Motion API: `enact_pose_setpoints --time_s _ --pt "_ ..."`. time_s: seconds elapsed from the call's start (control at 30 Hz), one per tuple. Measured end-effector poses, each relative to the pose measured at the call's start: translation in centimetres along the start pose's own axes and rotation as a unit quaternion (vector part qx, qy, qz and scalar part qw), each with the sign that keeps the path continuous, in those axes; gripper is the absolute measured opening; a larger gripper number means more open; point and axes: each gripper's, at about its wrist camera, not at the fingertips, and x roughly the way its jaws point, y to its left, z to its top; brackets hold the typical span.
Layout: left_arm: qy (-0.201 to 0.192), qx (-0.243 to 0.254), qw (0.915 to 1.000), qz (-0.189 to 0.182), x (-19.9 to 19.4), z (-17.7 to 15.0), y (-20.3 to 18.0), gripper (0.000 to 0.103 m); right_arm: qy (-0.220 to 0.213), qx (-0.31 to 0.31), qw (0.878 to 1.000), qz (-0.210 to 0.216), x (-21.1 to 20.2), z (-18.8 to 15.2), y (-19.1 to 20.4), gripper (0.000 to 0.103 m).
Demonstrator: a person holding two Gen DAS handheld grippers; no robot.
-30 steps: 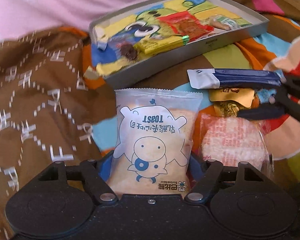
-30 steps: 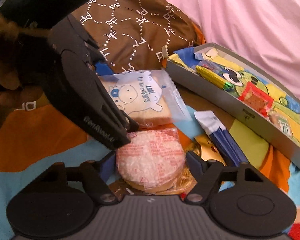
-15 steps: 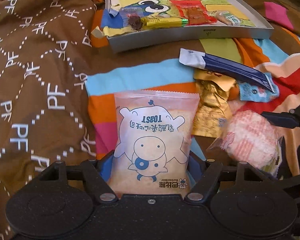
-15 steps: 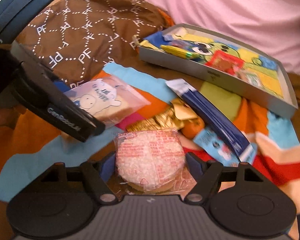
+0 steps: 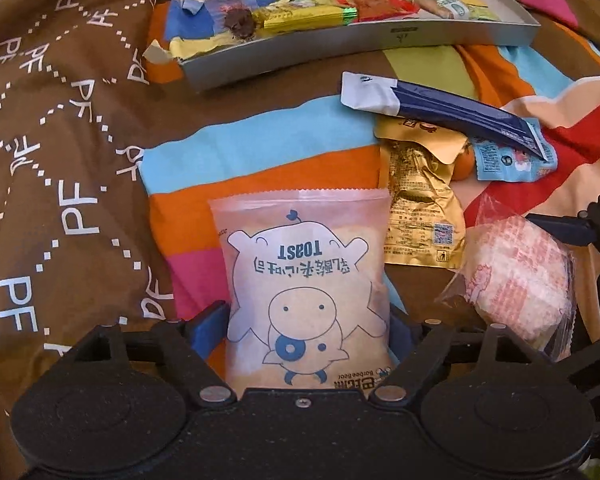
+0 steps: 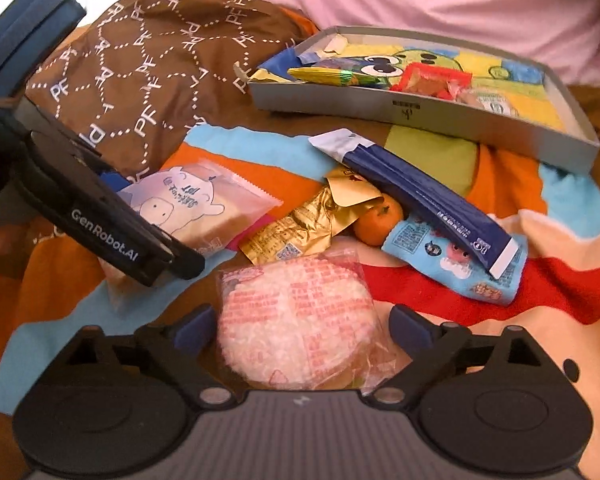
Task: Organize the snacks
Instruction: 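Close the left tool on the TOAST packet while the right tool grasps the pink round cake, then lift both held packets and carry them over the grey tray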
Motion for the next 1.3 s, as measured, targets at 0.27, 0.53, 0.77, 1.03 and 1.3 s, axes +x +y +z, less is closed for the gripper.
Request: enact_pose_setpoints --time_s 0.27,0.53,0.77,1.03,1.3 --pt "-0.004 0.005 0.9999 0.011 0.0 -0.3 -0.8 0.079 -0.008 -0.003 1.0 0.007 -0.5 -0.4 0.8 0.078" --pt "-0.013 -0.023 0.9995 0.015 -1.3 -1.3 -1.2 0.071 -0.031 0.006 0.999 -0.023 -2.0 -0.7 1.2 0.076" --pt "-0.034 -0.061 0.9974 -0.014 -3.1 -2.4 -2.0 0.069 -0.076 -0.003 0.995 -0.058 -4.2 -0.8 1.9 0.076" --pt "-0.079 -0.074 0.9938 -0.022 -4.9 -2.4 -2.8 0.069 -0.118 0.005 0.989 -0.087 -6.0 -0.3 1.6 0.076" --pt "-0.113 -0.1 0.9881 -0.027 -5.8 -2.3 -2.8 0.069 -0.14 0.008 0.985 -0.104 -7.0 0.0 1.0 0.077"
